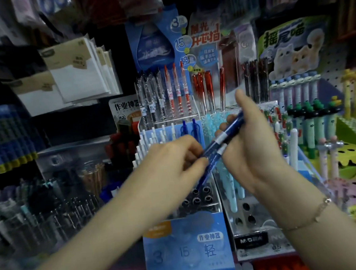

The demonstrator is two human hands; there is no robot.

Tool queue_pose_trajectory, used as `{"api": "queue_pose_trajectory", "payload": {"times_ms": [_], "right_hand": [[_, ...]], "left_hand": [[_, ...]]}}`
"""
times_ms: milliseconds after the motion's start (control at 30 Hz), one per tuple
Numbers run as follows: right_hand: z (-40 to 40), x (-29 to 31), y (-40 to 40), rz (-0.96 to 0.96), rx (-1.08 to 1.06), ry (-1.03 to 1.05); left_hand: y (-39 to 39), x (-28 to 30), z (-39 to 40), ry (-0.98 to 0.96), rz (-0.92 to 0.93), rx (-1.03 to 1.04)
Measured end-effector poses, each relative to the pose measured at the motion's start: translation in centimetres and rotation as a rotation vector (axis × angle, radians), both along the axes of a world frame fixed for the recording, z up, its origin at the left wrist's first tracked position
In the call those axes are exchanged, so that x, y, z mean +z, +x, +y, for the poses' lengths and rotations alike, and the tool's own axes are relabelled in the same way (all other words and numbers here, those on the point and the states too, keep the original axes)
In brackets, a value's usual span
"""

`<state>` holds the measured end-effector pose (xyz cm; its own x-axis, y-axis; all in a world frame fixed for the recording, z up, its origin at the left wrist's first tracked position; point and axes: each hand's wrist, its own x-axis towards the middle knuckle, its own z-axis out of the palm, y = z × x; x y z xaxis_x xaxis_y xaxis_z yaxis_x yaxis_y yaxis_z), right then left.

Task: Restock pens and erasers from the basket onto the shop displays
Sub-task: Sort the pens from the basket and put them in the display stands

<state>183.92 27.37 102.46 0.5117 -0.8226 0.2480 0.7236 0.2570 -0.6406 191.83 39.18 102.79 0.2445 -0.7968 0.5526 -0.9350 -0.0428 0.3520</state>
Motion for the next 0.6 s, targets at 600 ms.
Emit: {"api": "queue_pose_trajectory", "payload": {"times_ms": [600], "right_hand": [[-1.4,0.5,-1.7,0.509,-0.102,-0.544]], "left_hand": [[6.6,7.6,1.2,0.105,-0.165,0.005]]}}
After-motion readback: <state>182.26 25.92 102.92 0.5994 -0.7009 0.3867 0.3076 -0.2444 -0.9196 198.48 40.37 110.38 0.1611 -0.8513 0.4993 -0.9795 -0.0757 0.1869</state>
